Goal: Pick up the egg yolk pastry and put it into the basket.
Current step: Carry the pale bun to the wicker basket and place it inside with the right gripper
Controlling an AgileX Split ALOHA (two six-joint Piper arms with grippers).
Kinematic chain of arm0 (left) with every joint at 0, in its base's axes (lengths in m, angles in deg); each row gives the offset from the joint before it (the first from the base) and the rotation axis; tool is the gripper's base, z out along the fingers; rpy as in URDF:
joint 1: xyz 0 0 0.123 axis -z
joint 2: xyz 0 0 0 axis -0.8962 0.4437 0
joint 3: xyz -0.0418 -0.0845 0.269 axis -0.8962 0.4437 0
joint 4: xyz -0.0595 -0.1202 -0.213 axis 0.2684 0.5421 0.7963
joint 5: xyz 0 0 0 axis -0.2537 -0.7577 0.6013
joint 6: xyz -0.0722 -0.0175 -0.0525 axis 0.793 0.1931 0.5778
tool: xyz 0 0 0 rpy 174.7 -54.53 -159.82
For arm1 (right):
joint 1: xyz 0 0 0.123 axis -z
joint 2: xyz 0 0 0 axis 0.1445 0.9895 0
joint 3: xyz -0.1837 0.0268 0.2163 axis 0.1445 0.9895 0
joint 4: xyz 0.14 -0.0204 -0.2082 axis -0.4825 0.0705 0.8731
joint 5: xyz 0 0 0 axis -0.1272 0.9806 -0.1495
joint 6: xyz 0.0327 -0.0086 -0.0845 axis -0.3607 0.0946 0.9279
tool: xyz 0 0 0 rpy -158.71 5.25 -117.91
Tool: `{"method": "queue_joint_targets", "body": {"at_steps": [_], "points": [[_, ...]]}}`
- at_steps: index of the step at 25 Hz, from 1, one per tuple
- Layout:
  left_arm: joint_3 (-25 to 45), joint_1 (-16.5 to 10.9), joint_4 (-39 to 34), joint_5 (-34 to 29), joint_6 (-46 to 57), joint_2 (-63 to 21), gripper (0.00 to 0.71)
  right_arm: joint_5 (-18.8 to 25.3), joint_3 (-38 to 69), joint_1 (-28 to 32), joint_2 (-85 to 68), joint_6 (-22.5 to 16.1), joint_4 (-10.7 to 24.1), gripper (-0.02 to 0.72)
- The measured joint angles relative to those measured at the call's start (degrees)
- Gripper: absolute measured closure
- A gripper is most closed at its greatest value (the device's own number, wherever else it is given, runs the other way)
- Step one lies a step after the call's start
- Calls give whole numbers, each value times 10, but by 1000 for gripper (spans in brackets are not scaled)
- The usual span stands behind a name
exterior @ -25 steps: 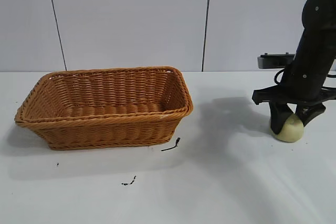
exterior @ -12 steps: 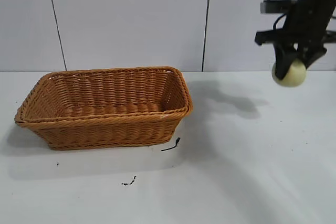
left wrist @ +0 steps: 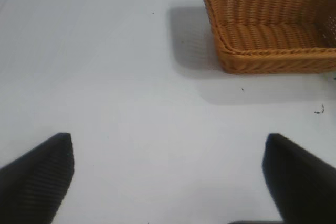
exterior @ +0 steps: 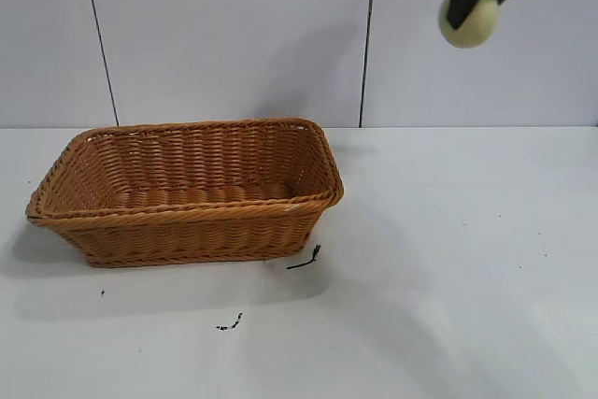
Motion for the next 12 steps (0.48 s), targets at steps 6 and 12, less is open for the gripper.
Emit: {"method": "queue_joint_targets", "body": {"at_steps": [6, 12], "points": [[0, 0, 0, 0, 0, 0, 14, -46, -71, -91, 108, -10, -5, 577], [0, 0, 0, 0, 0, 0, 14, -97, -75, -110, 197, -15, -11, 577]]}}
